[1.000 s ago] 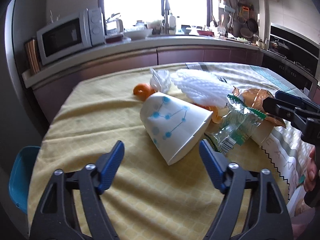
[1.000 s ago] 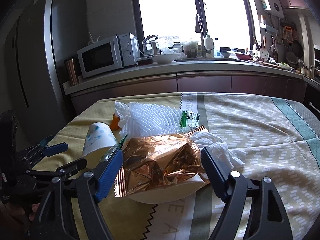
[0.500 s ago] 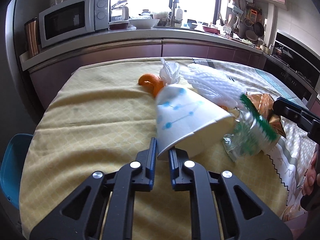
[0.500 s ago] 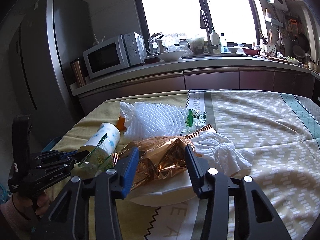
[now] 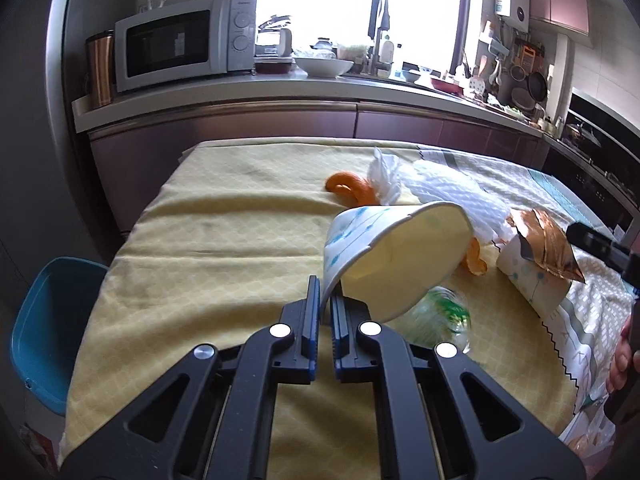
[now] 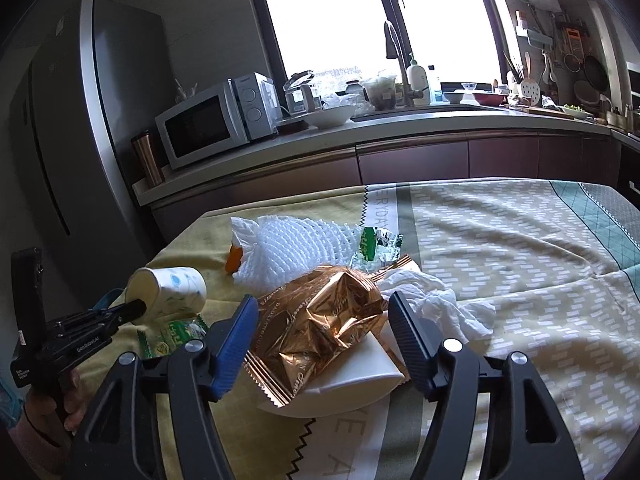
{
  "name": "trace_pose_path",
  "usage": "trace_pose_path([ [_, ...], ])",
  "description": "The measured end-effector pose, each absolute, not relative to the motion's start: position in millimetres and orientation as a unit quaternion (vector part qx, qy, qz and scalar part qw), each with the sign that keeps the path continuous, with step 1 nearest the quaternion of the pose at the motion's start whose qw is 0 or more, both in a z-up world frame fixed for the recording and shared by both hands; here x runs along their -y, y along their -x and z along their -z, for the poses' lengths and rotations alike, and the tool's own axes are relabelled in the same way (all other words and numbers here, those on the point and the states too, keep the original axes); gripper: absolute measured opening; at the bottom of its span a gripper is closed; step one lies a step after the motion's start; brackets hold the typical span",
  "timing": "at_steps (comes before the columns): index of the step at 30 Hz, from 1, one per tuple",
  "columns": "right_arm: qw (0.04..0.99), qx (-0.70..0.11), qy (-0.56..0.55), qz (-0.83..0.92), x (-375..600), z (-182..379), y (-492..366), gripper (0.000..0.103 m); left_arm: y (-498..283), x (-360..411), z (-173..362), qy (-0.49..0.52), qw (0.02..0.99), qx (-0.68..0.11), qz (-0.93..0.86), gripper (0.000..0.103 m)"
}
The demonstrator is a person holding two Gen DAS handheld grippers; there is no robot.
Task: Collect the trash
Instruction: 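Grasp the blue-dotted paper cup with the left tool while the right tool grasps the copper chip bag, then carry the cup and chip bag to the blue bin while both tools open to drop them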
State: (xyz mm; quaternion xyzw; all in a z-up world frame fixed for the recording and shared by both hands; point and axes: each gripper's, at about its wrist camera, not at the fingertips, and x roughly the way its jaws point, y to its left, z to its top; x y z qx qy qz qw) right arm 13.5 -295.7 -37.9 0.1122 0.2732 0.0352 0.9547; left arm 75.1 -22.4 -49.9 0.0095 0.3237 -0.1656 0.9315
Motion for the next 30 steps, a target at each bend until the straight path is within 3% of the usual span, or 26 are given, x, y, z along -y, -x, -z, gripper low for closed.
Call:
trace_pose_path([
  [5, 0.946, -0.302, -0.112, -0.042, 288.6, 50.0, -23.6, 0.065, -74.4, 7.0, 45.4, -0.003, 0.937, -0.315, 0.150, 0.005],
  [6, 0.946, -0.303, -0.109, -0.044, 287.0, 50.6, -24.5, 0.055, -73.9, 4.6, 45.2, -0.001, 0.938, -0.313, 0.147, 0.005],
  [10, 0.950, -0.292, -0.099, -0.051, 280.6, 47.3, -22.4, 0.047, -71.7, -7.2, 40.4, 0.001, 0.942, -0.305, 0.136, 0.005],
  [20, 0.957, -0.253, -0.090, -0.110, 251.7, 17.9, -13.9, 0.045, -52.5, -45.1, 20.8, 0.006, 0.955, -0.276, 0.110, 0.005],
  [30, 0.926, -0.265, -0.059, -0.263, 156.0, 8.1, -50.2, 0.045, -34.8, -123.4, 4.8, 0.016, 0.965, -0.261, 0.017, 0.005],
])
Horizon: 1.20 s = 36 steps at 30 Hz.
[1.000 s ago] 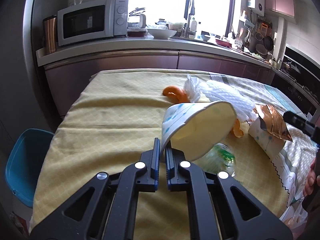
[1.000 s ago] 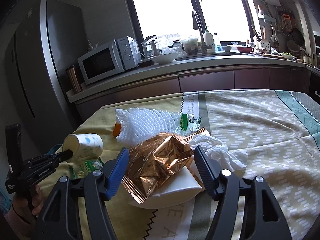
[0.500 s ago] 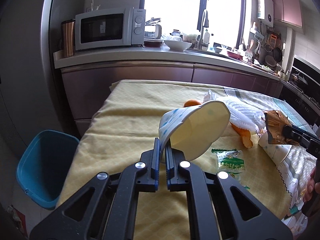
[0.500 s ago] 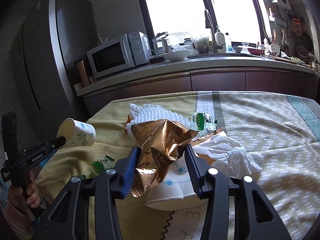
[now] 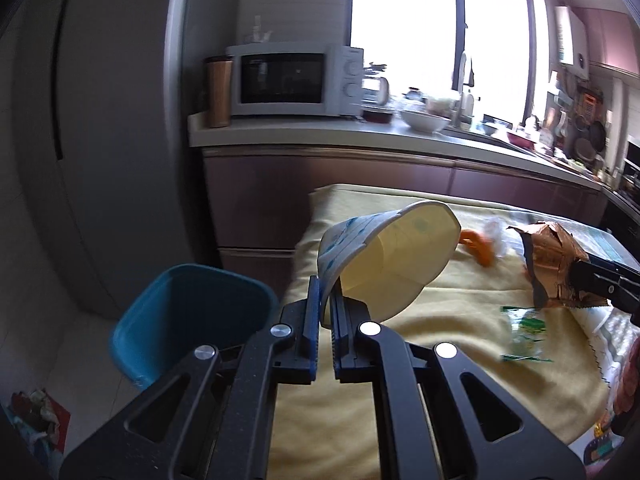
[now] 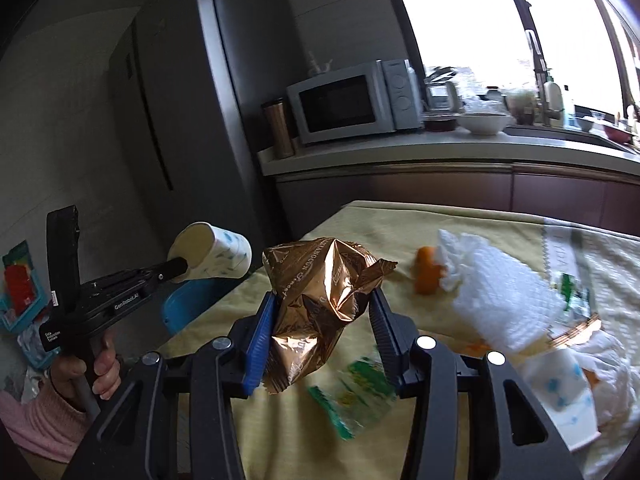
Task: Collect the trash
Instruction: 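Carry the cup and chip bag to the blue bin while both tools open to drop them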
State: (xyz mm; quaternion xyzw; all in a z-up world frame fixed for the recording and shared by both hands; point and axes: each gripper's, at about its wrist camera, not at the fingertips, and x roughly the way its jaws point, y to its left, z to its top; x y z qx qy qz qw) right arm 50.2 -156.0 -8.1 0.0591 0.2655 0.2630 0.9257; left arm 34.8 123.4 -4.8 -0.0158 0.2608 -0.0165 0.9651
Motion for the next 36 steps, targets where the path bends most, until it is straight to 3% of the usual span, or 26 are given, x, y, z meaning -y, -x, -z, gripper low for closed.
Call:
trace_pose_path([
  [18, 0.848, -0.340, 0.022, -0.405, -33.5, 27.2, -141.1, 0.045, -59.1, -260.2, 61.3, 0.056, 0.936, -0.323, -0.127, 0.005],
  [31, 0.813, -0.407, 0.059, -0.413, -114.8, 55.4, -170.4, 0.050, -82.3, -291.8, 111.1, 0.090, 0.912, -0.370, -0.149, 0.005],
  [36, 0.805, -0.427, 0.056, -0.407, -125.4, 63.3, -182.9, 0.053, -87.3, -298.5, 122.5, 0.099, 0.907, -0.380, -0.156, 0.013],
])
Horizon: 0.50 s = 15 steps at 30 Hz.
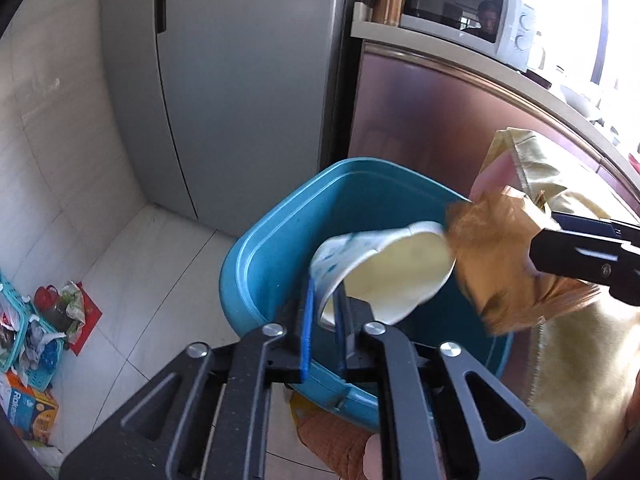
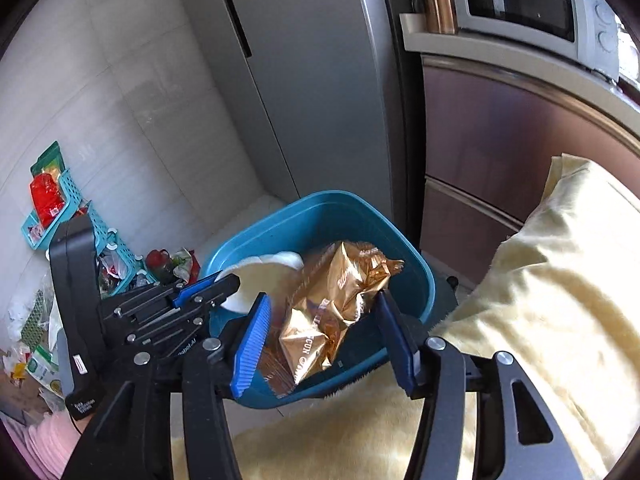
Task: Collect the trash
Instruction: 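Carry the cup and chip bag to the blue bin while both tools open to drop them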
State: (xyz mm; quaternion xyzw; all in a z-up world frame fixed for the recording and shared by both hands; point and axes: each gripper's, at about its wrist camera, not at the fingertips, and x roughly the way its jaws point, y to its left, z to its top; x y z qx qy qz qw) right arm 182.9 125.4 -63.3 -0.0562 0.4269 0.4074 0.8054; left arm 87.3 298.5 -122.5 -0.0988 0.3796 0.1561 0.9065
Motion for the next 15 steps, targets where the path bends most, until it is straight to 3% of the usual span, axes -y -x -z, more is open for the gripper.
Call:
trace_pose_path([
  [5, 0.806, -0.428, 0.044, -0.405, -123.2, 65.7, -184.7, 0.054, -84.8, -295.8, 122.8, 0.104, 0.907, -0.374, -0.161, 0.019],
  [8, 0.810, -0.423, 0.036, -0.405, -115.8, 63.7, -181.7, 0.054, -81.2, -294.8, 120.2, 0.102, 0.909, -0.369, -0.164, 0.030],
  [11, 0.813, -0.417, 0.030, -0.406, -104.2, 61.6, -177.9, 0.054, -76.0, -291.6, 113.0, 0.101, 0.913, -0.362, -0.162, 0.030],
  [15, 0.822, -0.399, 0.019, -0.405, -77.0, 52.0, -161.9, 0.056, -62.6, -275.4, 91.6, 0.088, 0.927, -0.333, -0.147, 0.043],
])
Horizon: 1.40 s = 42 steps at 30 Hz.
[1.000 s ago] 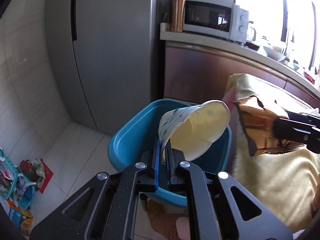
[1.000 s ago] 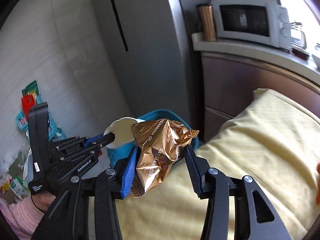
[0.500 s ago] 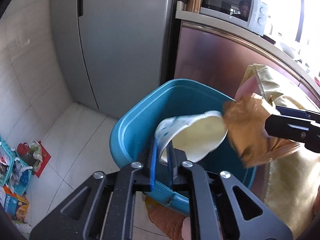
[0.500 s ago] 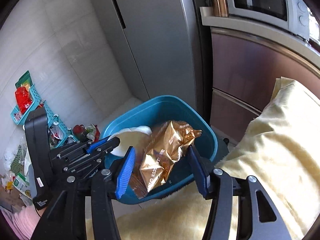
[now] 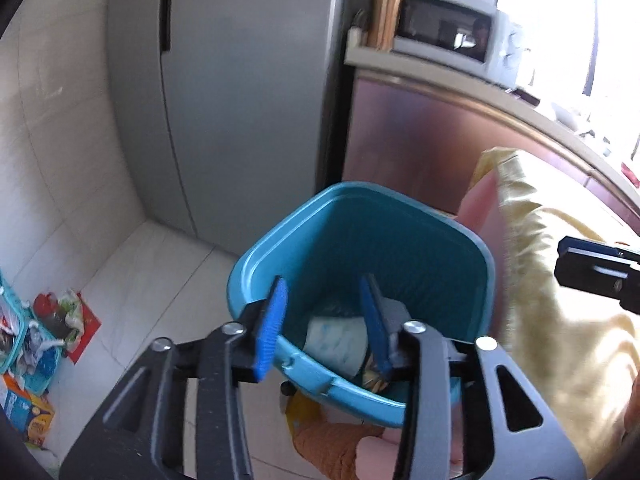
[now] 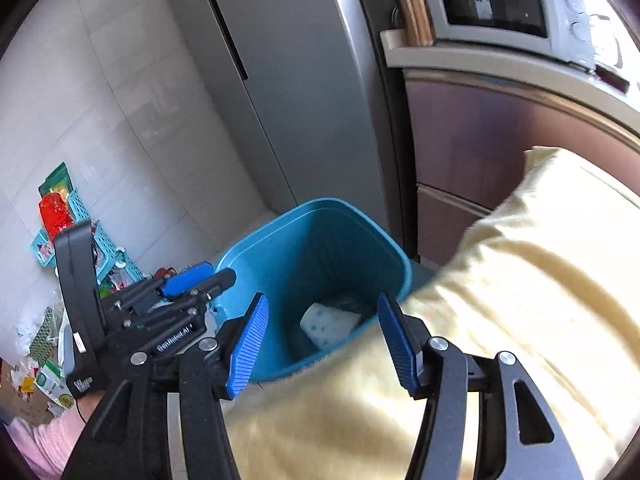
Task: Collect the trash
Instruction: 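Carry the cup and chip bag to the blue bin while both tools open to drop them, then grasp a second blue-dotted paper cup with the right tool while the left tool grasps the green snack packet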
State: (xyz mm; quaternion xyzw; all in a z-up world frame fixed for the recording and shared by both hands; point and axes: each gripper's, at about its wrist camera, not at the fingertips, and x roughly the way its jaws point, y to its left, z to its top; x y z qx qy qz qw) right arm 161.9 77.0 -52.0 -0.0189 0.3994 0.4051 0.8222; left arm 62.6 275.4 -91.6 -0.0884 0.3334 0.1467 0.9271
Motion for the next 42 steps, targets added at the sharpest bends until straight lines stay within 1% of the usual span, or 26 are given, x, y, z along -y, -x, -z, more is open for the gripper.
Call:
trace_pose_path([
  [3, 0.834, -0.380, 0.007, -0.399, -47.2, 40.9, -146.0, 0.058, -52.6, -254.8, 72.9, 0.080, 0.941, -0.309, -0.112, 0.048],
  [5, 0.847, -0.363, 0.000, -0.389, -24.1, 32.0, -134.1, 0.058, -46.9, -235.9, 61.0, 0.073, 0.950, -0.293, -0.078, 0.050],
  [8, 0.865, -0.342, -0.014, -0.368, 14.3, 20.4, -119.1, 0.060, -43.0, -206.3, 48.9, 0.063, 0.957, -0.282, -0.029, 0.055],
  [12, 0.889, -0.321, -0.036, -0.325, 69.0, 10.1, -100.8, 0.060, -38.3, -162.2, 42.1, 0.053, 0.956, -0.283, 0.051, 0.056],
  [19, 0.925, -0.300, -0.060, -0.223, 161.9, 5.5, -65.6, 0.060, -37.5, -76.3, 47.9, 0.025, 0.932, -0.310, 0.187, 0.058],
  [23, 0.935, -0.301, -0.088, -0.167, 215.1, 12.0, -46.2, 0.060, -36.0, -36.1, 55.9, 0.015, 0.911, -0.328, 0.248, 0.061],
  [25, 0.938, -0.300, -0.097, -0.141, 237.4, 13.9, -36.4, 0.060, -33.9, -17.9, 57.7, 0.008, 0.903, -0.335, 0.271, 0.062],
  [27, 0.940, -0.300, -0.109, -0.120, 257.5, 17.3, -23.2, 0.060, -30.8, -3.8, 60.2, 0.000, 0.898, -0.337, 0.283, 0.067],
  [31, 0.938, -0.306, -0.137, -0.089, 286.8, 28.6, -6.9, 0.060, -33.2, 11.9, 65.2, -0.016, 0.892, -0.346, 0.292, 0.069],
  [38, 0.919, -0.328, -0.204, -0.082, 312.9, 58.2, 11.9, 0.060, -54.8, 36.3, 73.2, -0.035, 0.877, -0.377, 0.297, 0.070],
  [41, 0.910, -0.333, -0.226, -0.096, 310.0, 70.0, 6.5, 0.059, -62.0, 42.2, 78.8, -0.034, 0.870, -0.395, 0.294, 0.065],
  [42, 0.909, -0.333, -0.231, -0.100, 309.2, 72.3, 7.2, 0.057, -63.2, 43.3, 79.4, -0.034, 0.870, -0.397, 0.291, 0.064],
])
